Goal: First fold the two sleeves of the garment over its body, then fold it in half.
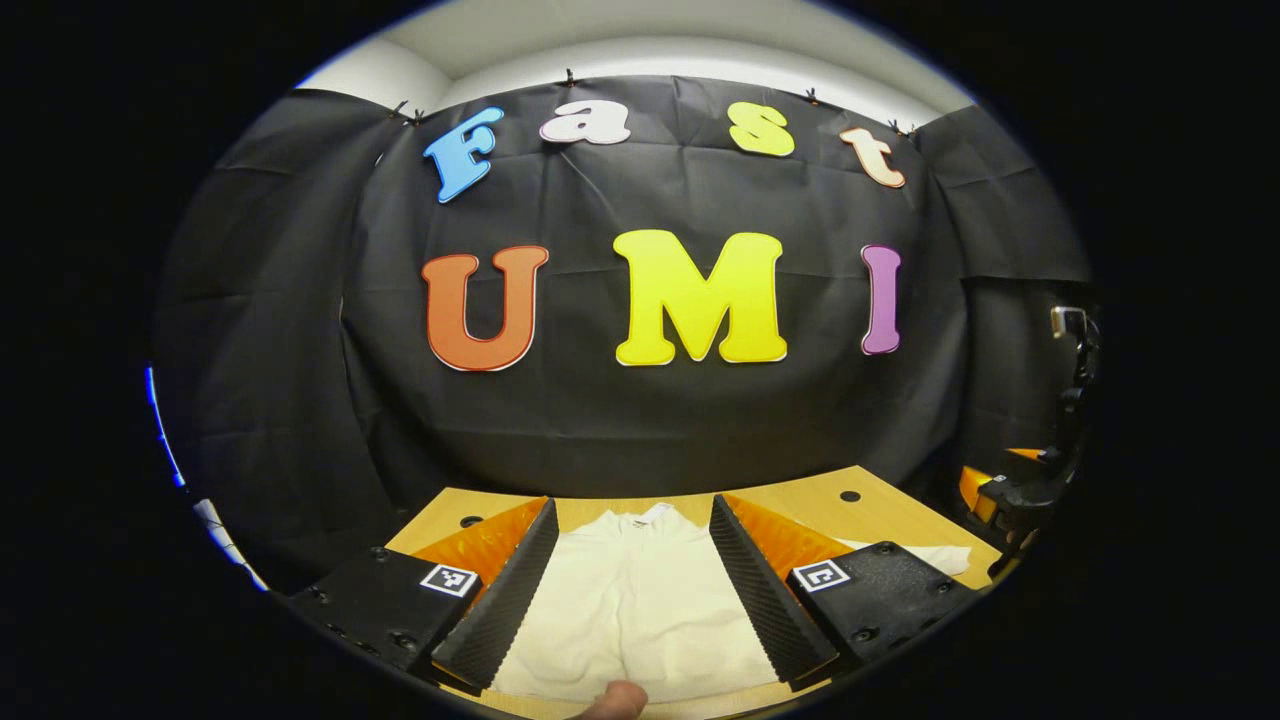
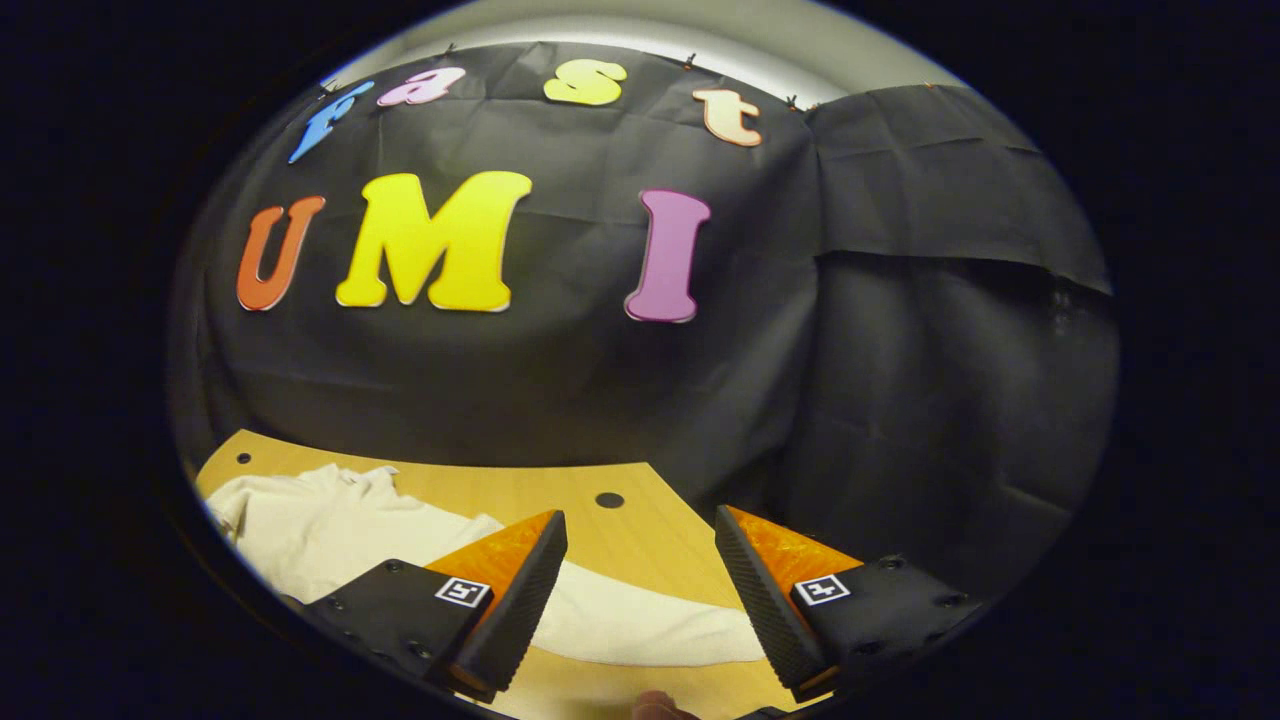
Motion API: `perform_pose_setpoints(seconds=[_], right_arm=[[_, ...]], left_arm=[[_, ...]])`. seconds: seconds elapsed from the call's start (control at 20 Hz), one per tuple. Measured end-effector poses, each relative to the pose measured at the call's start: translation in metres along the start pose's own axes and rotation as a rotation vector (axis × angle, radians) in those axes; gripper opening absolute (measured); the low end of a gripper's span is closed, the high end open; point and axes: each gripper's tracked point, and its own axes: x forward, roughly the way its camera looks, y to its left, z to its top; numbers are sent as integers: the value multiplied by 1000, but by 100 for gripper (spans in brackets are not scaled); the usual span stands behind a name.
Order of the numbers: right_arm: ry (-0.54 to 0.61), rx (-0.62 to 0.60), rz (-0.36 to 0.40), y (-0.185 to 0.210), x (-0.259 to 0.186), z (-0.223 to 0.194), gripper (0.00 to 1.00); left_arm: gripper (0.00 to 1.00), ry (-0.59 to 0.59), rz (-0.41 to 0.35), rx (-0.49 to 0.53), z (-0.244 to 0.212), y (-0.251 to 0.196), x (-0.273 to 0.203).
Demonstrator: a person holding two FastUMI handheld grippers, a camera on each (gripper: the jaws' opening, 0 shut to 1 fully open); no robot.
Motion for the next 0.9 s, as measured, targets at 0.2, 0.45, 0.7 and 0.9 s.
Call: perform_pose_setpoints(seconds=[0.2, 0.45, 0.7, 0.9], right_arm=[[125, 36, -109, -61, 48, -54, 94], [338, 94, -199, -114, 95, -132, 93], [512, 109, -235, -132, 112, -184, 93], [679, 136, -302, -139, 113, -215, 94]], left_arm=[[98, 2, 11, 18, 8, -15, 7], [98, -17, 43, 38, 16, -31, 18], [98, -29, 92, 29, 15, -34, 26], [98, -39, 56, 16, 15, -37, 26]])
